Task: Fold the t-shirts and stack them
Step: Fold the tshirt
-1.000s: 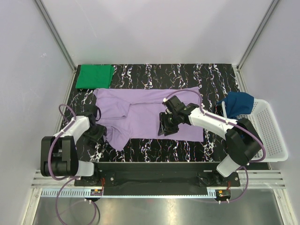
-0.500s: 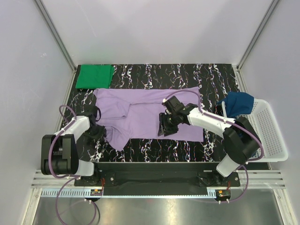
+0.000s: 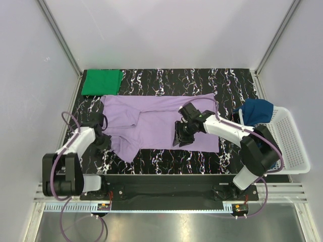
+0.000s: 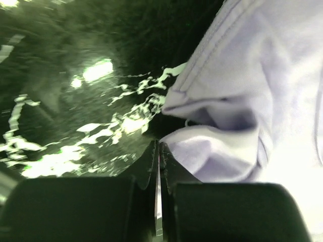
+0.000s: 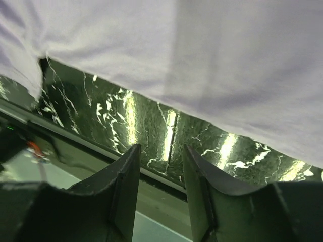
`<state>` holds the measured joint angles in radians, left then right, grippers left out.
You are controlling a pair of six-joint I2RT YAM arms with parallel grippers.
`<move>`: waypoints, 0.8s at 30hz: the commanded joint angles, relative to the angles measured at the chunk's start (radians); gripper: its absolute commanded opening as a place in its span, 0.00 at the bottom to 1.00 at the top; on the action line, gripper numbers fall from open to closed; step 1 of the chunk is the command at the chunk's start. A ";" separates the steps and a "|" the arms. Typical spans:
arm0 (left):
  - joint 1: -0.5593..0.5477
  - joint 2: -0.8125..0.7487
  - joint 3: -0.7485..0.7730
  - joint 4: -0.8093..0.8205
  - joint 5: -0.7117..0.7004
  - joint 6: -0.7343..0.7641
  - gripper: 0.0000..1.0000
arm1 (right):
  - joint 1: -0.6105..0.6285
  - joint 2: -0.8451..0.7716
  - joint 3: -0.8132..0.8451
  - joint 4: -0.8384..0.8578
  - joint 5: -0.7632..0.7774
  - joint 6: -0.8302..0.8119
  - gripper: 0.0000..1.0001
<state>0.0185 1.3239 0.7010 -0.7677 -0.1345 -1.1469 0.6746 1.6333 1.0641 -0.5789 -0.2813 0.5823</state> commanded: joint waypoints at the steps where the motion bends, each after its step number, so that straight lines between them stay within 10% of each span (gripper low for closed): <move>1: 0.001 -0.107 0.043 -0.089 -0.099 0.056 0.00 | -0.128 -0.058 -0.050 -0.038 -0.015 0.095 0.45; 24: -0.107 -0.405 -0.012 -0.212 -0.211 0.124 0.00 | -0.570 -0.325 -0.286 -0.197 0.303 0.182 0.50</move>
<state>-0.0818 0.9375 0.6876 -0.9745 -0.3050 -1.0283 0.1246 1.3609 0.7750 -0.7795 -0.0700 0.7372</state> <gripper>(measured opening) 0.012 0.507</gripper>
